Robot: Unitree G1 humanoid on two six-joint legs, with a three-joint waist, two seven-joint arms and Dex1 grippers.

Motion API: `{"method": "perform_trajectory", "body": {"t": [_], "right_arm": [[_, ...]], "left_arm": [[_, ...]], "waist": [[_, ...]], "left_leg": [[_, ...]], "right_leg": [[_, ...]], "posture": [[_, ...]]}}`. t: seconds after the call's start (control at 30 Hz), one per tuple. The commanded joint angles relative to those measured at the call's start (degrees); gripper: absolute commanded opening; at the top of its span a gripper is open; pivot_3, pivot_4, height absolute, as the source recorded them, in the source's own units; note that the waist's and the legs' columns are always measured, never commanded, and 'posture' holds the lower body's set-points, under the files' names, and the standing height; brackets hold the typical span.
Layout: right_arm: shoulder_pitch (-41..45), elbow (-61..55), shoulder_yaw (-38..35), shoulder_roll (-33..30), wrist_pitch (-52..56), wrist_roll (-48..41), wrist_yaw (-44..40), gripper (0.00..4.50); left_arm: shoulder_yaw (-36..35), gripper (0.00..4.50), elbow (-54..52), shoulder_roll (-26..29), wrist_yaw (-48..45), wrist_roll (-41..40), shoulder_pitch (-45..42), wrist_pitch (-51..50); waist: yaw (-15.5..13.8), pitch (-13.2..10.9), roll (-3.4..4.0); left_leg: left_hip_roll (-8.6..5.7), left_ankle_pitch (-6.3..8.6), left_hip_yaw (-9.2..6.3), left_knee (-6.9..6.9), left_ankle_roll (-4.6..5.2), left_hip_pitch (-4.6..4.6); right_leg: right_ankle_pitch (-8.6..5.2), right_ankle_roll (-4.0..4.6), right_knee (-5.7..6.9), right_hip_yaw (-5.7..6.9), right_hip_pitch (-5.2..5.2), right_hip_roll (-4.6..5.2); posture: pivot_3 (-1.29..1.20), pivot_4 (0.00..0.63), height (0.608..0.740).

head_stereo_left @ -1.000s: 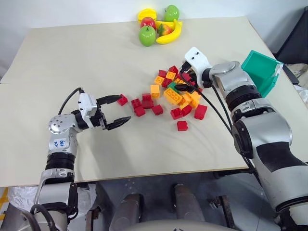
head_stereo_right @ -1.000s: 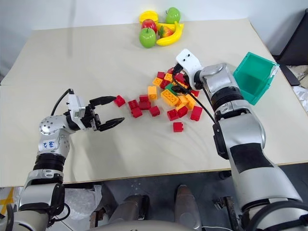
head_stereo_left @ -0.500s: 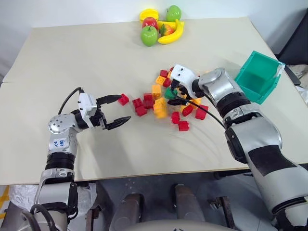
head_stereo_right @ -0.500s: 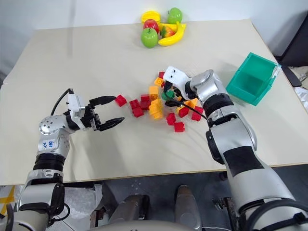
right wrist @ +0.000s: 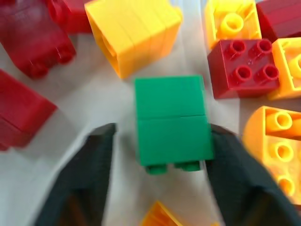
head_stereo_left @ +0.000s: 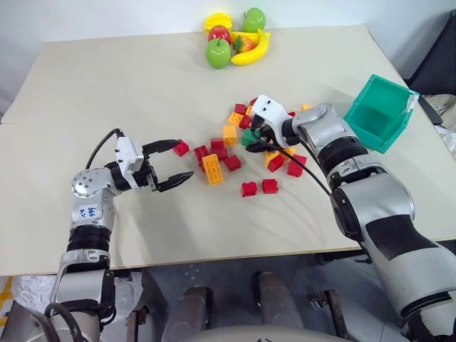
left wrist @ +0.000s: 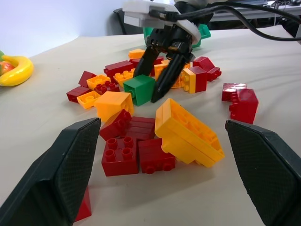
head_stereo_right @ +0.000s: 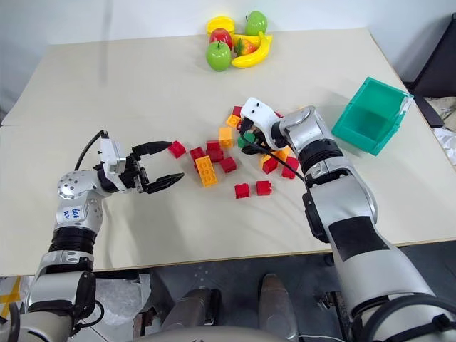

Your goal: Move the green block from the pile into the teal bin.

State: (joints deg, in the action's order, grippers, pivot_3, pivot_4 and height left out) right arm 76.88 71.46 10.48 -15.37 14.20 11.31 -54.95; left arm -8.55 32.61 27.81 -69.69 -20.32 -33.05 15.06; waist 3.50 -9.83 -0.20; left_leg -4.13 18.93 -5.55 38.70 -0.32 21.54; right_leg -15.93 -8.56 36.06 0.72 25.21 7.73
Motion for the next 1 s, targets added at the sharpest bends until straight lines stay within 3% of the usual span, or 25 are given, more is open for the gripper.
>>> {"method": "perform_trajectory", "body": {"t": [0.03, 0.33, 0.47, 0.6, 0.77, 0.9, 1.0], "right_arm": [[0.9, -5.4, -3.0, -1.7, 1.6, -3.1, -0.2, 1.49], [-9.5, -32.0, -6.7, -9.3, 11.3, -5.8, 3.8, 1.50], [-19.4, -56.1, -11.6, -19.3, 25.7, -5.0, 6.2, 1.50], [-25.1, -66.1, -13.9, -29.3, 34.3, -2.3, 9.6, 1.50], [-28.0, -66.2, -16.3, -36.5, 35.7, -2.3, 12.3, 1.50], [-27.8, -57.4, -16.4, -38.9, 29.7, -2.8, 13.9, 1.50], [-25.6, -48.7, -17.4, -37.4, 24.2, -5.5, 13.8, 2.53]], "left_arm": [[0.2, 4.50, -2.8, -0.5, -0.5, -1.4, 0.0, -0.2], [3.8, 4.50, -7.6, -3.1, -2.1, -1.9, -0.5, -5.3], [7.7, 4.50, -9.7, -6.5, -0.5, -0.4, -3.2, -9.0], [10.6, 4.50, -10.0, -9.3, 3.2, 1.9, -6.1, -12.1], [12.3, 4.50, -9.0, -12.8, 8.0, 3.9, -9.4, -14.2], [13.1, 4.50, -6.6, -15.6, 11.7, 5.4, -12.6, -16.2], [13.3, 4.50, -3.6, -16.0, 17.2, 8.3, -16.0, -19.0]], "waist": [[0.0, 0.0, 0.00], [-0.6, 0.0, 0.01], [-2.1, 0.0, 0.03], [-3.2, 0.0, 0.05], [-3.2, 0.0, 0.05], [-3.4, 0.0, 0.04], [-3.3, -0.1, 0.03]], "left_leg": [[0.00, 0.00, 0.00, -0.02, 0.00, 0.00], [-0.04, 0.01, -0.04, -0.01, 0.02, 0.07], [-0.06, 0.02, -0.03, 0.02, 0.04, 0.17], [-0.24, 0.05, -0.08, 0.39, 0.12, 0.79], [-0.23, 0.06, 0.22, 0.38, 0.15, 0.66], [-0.22, 0.05, 0.41, 0.40, 0.18, 0.60], [-0.23, 0.03, 0.48, 0.40, 0.22, 0.59]], "right_leg": [[0.00, 0.00, -0.01, 0.00, 0.00, 0.00], [0.00, -0.01, -0.06, 0.03, 0.01, 0.05], [0.00, -0.01, -0.05, 0.05, 0.10, 0.04], [0.08, -0.15, -0.08, 0.11, 0.46, 0.07], [0.13, -0.13, -0.10, -0.03, 0.41, -0.05], [0.20, -0.16, -0.13, -0.15, 0.41, -0.05], [0.28, -0.20, -0.15, -0.20, 0.39, -0.06]], "posture": [[0.00, 0.150, 0.740], [0.00, 0.150, 0.740], [0.00, 0.150, 0.740], [0.00, 0.150, 0.740], [0.00, 0.150, 0.740], [0.00, 0.150, 0.740], [0.00, 0.150, 0.740]]}}
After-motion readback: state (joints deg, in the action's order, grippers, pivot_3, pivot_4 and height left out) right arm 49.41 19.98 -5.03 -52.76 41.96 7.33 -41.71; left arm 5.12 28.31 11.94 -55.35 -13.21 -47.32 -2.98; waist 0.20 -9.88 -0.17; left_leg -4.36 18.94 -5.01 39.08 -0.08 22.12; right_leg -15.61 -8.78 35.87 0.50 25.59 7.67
